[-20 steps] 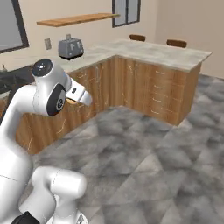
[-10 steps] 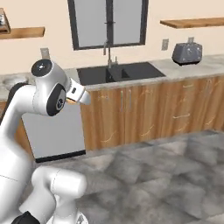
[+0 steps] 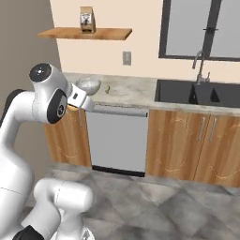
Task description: Pick the egg and butter from the fridge and place them by the bowl for mixing.
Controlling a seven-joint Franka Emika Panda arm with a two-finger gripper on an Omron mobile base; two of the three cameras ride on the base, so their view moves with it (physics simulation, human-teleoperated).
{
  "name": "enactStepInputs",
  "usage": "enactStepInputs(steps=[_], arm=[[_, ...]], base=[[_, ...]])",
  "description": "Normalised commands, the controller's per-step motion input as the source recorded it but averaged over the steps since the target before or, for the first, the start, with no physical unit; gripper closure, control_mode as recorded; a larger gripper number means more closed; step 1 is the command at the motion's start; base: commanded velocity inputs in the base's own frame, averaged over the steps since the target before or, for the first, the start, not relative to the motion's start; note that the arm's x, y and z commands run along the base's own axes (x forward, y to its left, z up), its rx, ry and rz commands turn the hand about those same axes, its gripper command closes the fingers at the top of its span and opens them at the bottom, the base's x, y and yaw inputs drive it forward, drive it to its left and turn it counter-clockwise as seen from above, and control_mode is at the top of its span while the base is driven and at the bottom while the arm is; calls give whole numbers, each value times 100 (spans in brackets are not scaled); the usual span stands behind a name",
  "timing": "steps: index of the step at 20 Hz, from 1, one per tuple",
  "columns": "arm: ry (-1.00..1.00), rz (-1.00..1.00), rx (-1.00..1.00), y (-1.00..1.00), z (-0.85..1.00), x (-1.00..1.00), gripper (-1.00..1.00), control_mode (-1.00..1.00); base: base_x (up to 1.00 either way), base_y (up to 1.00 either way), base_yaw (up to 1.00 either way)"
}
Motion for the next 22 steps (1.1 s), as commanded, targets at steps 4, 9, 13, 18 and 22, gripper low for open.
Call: enactStepInputs(steps=[4,9,13,18,22], arm=[[0,0,0,0,0,0,100,100],[0,0,0,0,0,0,100,100],[0,0,0,0,0,0,100,100],[0,0,0,0,0,0,100,100],[0,0,0,0,0,0,100,100]], base=[[83,-7,35],[84,-19,22],[83,-31,9],[80,-32,0],[76,-23,1]])
